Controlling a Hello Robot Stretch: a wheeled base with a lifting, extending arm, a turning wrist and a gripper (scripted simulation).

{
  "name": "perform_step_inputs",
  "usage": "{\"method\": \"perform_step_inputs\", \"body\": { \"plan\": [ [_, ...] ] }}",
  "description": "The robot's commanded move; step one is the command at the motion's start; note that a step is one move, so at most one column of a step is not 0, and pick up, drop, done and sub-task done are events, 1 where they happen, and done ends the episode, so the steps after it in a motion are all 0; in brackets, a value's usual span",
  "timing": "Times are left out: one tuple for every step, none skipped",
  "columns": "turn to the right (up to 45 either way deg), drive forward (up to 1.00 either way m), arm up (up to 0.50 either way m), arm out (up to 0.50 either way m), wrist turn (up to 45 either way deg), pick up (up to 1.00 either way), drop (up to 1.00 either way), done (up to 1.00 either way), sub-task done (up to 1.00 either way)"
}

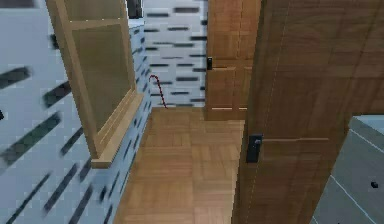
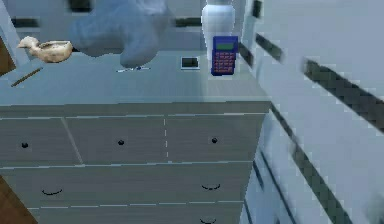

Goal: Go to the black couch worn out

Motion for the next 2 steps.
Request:
{"method": "perform_step_inputs", "body": {
  "plan": [
    [0.0,0.15,0.00,0.00,0.0,0.00,0.00,0.00,0.00],
    [-15.0,0.00,0.00,0.00,0.0,0.00,0.00,0.00,0.00]
  ]
}}
